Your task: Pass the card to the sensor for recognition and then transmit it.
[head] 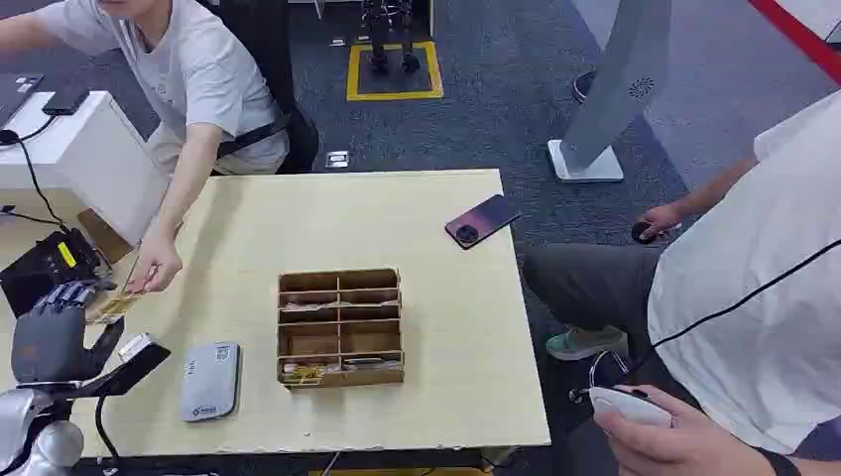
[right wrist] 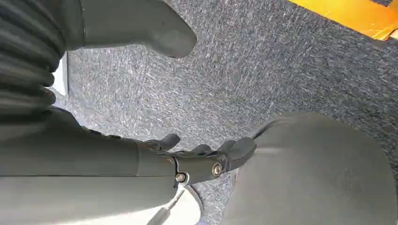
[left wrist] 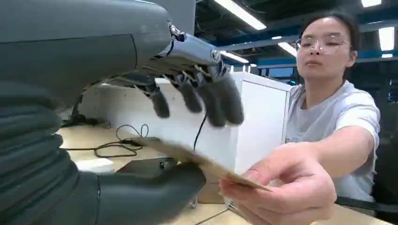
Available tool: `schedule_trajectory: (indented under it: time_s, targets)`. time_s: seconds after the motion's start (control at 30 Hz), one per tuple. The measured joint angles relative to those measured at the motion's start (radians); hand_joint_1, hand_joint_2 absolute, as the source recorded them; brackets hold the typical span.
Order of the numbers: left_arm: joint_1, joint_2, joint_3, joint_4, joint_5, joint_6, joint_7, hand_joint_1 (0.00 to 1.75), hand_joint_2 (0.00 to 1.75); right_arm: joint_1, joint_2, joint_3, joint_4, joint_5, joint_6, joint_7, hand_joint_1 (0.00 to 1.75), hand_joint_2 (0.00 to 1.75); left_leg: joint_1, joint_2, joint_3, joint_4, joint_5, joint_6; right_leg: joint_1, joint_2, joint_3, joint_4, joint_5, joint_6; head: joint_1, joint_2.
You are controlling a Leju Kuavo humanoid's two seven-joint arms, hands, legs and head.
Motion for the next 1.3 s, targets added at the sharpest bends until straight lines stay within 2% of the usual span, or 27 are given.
schedule_trajectory:
  time_s: [0.27,1.3]
  targets:
    - [0.013,0.001,0.016,-0.026,0.048,-0.002,-0.031,1.75,1.75,0.0,0.001,0.001,0.0,0.0,0.0,-0.001,0.0,1.75,0.0,0.0,0.0,0.0,0.0,0.0,0.0,0.0,0.0,0.0,0.0,0.0,0.0,0.0]
    - [0.015,0.001,0.02,-0.034,0.051,-0.003,-0.032,1.75,1.75,0.0,0.002,0.002,0.0,0.0,0.0,-0.001,0.0,1.75,0.0,0.0,0.0,0.0,0.0,0.0,0.0,0.0,0.0,0.0,0.0,0.0,0.0,0.0]
